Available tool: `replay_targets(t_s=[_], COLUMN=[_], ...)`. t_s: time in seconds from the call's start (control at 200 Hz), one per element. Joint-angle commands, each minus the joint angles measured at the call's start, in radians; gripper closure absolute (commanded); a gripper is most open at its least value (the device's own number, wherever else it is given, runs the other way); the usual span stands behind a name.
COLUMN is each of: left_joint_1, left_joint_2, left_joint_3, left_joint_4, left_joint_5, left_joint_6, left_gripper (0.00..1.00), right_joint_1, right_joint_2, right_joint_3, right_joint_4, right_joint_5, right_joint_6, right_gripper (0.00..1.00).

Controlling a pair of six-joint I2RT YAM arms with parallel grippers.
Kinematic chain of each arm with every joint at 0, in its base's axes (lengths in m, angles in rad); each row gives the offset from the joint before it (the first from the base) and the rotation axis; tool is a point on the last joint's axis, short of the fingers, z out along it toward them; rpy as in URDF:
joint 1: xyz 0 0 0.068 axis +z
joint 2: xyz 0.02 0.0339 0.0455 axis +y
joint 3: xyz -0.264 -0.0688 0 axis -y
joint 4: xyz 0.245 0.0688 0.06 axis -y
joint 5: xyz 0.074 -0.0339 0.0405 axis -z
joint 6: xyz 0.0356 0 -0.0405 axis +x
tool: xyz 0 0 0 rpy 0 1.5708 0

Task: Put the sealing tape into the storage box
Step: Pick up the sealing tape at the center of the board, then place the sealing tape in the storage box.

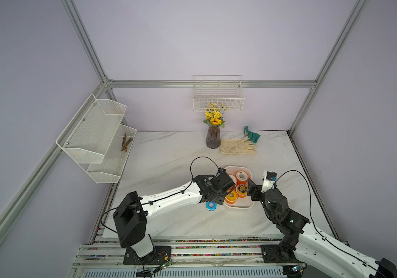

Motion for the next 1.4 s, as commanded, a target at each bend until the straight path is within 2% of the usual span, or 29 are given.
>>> replay_targets(t_s=[0.0, 0.17, 0.38, 0.59, 0.84, 1.065, 1.395], left_joint_1=[0.031, 0.063, 0.091, 0.104, 0.125, 0.125, 0.125], left_joint_2=[0.101, 0.316, 0.565, 0.721, 0.788, 0.808, 0.809], left_joint_3=[0.163, 0.449, 0.792, 0.973, 1.015, 1.014, 1.015], left_joint_4=[-0.040, -0.067, -0.127, -0.132, -0.108, -0.094, -0.075], left_joint_5=[-0.001, 0.094, 0.143, 0.173, 0.184, 0.205, 0.245], left_joint_6=[0.103, 0.162, 0.199, 0.209, 0.210, 0.212, 0.209], left_gripper=[0.46, 0.47, 0.47, 0.47, 0.46, 0.42, 0.41], right_joint_1=[-0.003, -0.007, -0.021, -0.032, -0.036, -0.037, -0.039], right_joint_2=[-0.018, -0.024, -0.043, -0.033, -0.020, -0.009, -0.007], right_joint_3=[-0.023, -0.026, -0.041, -0.040, -0.037, -0.031, -0.032], right_joint_4=[0.004, -0.020, -0.025, -0.025, -0.019, -0.014, -0.010], right_joint_5=[0.081, 0.152, 0.175, 0.161, 0.149, 0.139, 0.129], right_joint_6=[0.031, 0.062, 0.081, 0.082, 0.079, 0.072, 0.067], right_gripper=[0.22, 0.22, 0.23, 0.23, 0.23, 0.23, 0.23])
